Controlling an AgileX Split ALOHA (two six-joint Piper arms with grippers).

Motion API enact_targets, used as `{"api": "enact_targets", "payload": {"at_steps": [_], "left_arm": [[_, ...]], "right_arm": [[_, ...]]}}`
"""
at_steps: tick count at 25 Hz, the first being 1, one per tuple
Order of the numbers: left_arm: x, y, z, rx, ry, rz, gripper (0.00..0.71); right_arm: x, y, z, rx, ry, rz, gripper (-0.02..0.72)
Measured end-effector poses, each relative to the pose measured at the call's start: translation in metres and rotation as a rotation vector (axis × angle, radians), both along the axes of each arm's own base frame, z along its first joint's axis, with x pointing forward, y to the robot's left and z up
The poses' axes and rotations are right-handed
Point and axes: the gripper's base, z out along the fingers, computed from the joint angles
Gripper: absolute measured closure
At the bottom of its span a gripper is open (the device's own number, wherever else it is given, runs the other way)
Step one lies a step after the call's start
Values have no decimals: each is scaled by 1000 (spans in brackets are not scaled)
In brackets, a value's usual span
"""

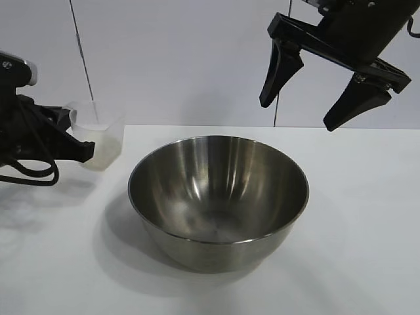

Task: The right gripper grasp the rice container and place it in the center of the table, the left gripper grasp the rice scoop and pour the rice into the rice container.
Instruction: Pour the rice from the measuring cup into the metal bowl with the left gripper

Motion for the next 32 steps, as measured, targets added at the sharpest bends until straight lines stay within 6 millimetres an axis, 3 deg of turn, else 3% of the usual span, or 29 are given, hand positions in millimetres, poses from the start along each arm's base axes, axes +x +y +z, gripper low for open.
{"api": "enact_targets", "payload": {"at_steps": [7,14,21,32], "left_arm": [[8,-20,36,65,-132,-183,697],[20,-40,65,170,-151,-284,697],[1,-84,63,397,-188,-456,698],[-8,-97,60,642,-315,-568,697]], "right_arm": [[0,0,0,-1,0,0,72],[0,-2,-1,-23,-5,6,72],[1,-3,-1,-41,-7,2,72],[0,-4,-1,-40,-2,-10,72]]}}
